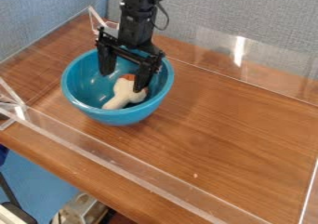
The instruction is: Put the mushroom in the blue bowl
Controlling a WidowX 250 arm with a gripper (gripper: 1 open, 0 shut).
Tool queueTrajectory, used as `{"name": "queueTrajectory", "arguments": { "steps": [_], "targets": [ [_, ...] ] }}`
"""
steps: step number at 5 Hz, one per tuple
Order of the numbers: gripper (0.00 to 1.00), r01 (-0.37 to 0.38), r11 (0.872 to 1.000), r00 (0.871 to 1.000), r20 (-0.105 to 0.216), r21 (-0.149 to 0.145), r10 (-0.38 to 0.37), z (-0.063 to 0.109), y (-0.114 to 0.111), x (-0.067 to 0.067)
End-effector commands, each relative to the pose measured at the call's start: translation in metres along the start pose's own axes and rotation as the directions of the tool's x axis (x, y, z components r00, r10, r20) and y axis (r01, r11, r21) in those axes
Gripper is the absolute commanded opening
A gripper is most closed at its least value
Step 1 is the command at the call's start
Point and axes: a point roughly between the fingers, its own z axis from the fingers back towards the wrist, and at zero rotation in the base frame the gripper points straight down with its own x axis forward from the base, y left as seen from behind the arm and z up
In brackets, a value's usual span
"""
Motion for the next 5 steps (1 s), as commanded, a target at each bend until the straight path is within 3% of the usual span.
{"name": "queueTrajectory", "arguments": {
  "steps": [1, 3, 4, 5],
  "targets": [
    [1.00, -0.026, 1.000, 0.997, 0.074, -0.003, 0.026, 0.021, 0.015, 0.002],
    [1.00, -0.058, 0.998, 0.995, 0.085, -0.023, 0.060, 0.022, 0.034, 0.001],
    [1.00, -0.012, 1.000, 0.990, 0.137, -0.007, 0.013, 0.050, 0.030, -0.006],
    [1.00, -0.070, 0.997, 0.981, 0.179, -0.013, 0.071, 0.070, 0.016, -0.007]
  ]
}}
